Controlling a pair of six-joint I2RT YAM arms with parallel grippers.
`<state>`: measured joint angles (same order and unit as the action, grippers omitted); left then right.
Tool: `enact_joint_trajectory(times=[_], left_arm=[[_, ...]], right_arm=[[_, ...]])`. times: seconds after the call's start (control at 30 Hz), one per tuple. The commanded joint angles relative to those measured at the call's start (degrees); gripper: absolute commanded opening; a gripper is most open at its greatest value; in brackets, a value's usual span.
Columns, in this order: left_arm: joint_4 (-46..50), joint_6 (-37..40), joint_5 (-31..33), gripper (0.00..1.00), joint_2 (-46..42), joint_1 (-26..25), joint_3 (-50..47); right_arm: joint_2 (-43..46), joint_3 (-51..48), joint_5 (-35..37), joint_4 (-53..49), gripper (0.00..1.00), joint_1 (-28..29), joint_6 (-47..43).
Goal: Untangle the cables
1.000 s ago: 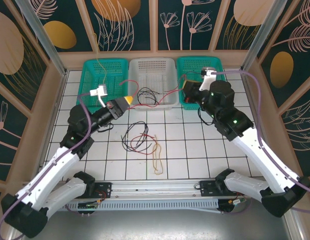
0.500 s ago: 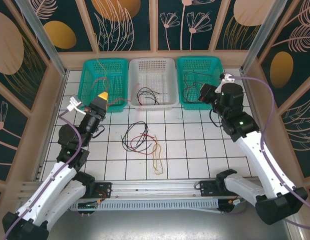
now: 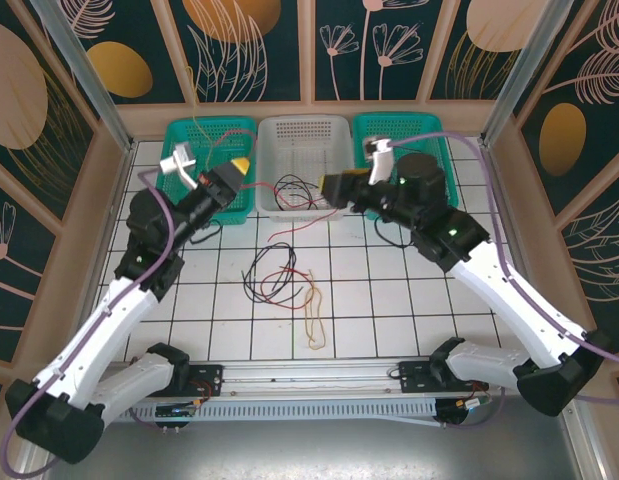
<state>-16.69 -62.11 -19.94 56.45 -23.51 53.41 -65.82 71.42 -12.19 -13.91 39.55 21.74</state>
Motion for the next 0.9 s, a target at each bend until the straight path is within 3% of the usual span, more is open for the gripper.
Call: enact_joint_trajectory(times=[0.0, 0.27, 0.57, 0.77, 0.87], left_arm=[[6.62, 5.81, -11.90, 0.00, 3.75, 0.30, 7.93], [3.48, 2.15, -21.13, 0.00, 9.89, 0.30, 13.69], [3.81, 1.46, -25.90, 0.00, 12.27, 0.30, 15.91], [5.82, 2.98, -26.65, 0.00, 12.28, 0.30, 17.93], [5.99, 3.09, -26.31, 0.00, 12.59, 0.30, 18.13]], right_arm=[[-0.01, 0.98, -4.16, 4.63, 0.72, 1.32, -4.07], [-1.83, 2.83, -9.10, 6.26, 0.74, 3.32, -5.40], [-9.01, 10.87, 1.53, -2.16, 0.76, 9.76, -13.35], [-12.78, 13.68, 1.52, -4.35, 0.64, 12.04, -15.30], [-12.93, 13.67, 2.53, -4.53, 0.41, 12.14, -15.29]])
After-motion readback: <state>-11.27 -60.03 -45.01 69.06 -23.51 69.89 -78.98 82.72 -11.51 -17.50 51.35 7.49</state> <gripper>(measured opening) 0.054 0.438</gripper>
